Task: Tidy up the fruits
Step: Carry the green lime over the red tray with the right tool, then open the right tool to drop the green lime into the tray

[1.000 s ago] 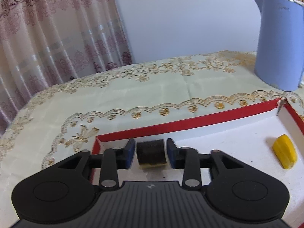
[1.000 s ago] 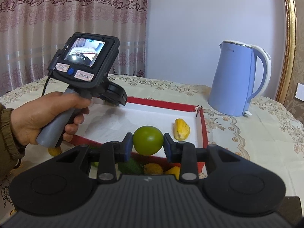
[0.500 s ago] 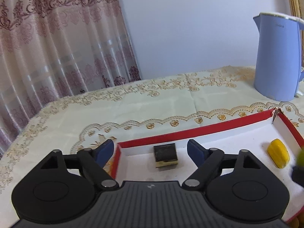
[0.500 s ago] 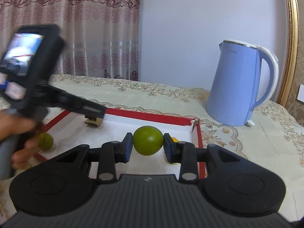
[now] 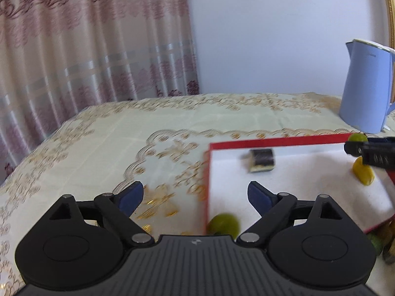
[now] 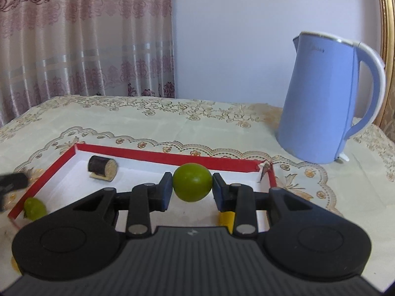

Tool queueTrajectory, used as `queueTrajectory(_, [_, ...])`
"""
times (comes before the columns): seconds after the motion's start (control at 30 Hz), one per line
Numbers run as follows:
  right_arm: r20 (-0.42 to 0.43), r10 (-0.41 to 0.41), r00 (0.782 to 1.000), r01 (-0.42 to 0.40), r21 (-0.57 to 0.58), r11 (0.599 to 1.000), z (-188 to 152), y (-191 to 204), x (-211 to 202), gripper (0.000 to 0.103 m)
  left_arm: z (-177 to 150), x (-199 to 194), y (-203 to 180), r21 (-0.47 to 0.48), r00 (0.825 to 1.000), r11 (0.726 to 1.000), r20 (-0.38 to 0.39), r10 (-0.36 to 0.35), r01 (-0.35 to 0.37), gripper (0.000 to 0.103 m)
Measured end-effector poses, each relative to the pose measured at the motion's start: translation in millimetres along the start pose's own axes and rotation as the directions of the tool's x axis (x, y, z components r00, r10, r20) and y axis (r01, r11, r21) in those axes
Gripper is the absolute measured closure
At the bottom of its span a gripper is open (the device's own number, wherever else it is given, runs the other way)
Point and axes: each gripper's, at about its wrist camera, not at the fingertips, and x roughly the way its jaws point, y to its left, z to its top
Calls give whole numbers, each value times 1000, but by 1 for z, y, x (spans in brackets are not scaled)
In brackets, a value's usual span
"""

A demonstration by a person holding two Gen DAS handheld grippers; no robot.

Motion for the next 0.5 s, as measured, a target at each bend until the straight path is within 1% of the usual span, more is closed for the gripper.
queueTrajectory(0.1, [-33, -3, 999, 3, 9, 1000, 2, 1, 17, 70, -3, 1, 12, -33, 1000, 999, -6, 9, -9, 11])
queueTrajectory(0.17, [-70, 19, 997, -17, 34, 999, 2, -1, 26, 69, -3, 5, 18, -58, 1000, 998, -10, 17, -17, 11])
queueTrajectory(0.2, [-74, 30, 997, -27, 53, 998, 2, -3, 27, 56, -3, 9, 20, -70, 1000, 997, -14, 26, -27, 11])
queueTrajectory(0.23, [-59, 26, 998, -22, 67, 998, 1, -5, 25, 31, -2, 13, 22, -83, 999, 996, -17, 35, -37, 11])
queueTrajectory(0.3, [0, -6, 1000, 6, 61, 998, -1, -8, 13, 11, -1, 22, 24, -115, 998, 991, -11, 67, -68, 11])
queueTrajectory(0.33, [37, -14, 999, 12, 44, 999, -1, -9, 7, 10, -1, 27, 25, -131, 996, 988, -6, 85, -85, 11])
queueTrajectory(0.4, [57, -41, 998, 40, 9, 999, 0, -12, 4, 8, 0, 36, 27, -161, 994, 981, -13, 108, -109, 11])
queueTrajectory(0.5, [94, -115, 989, 124, -103, 987, -4, -8, 6, 8, 3, 49, 28, -200, 995, 975, -41, 90, -97, 11])
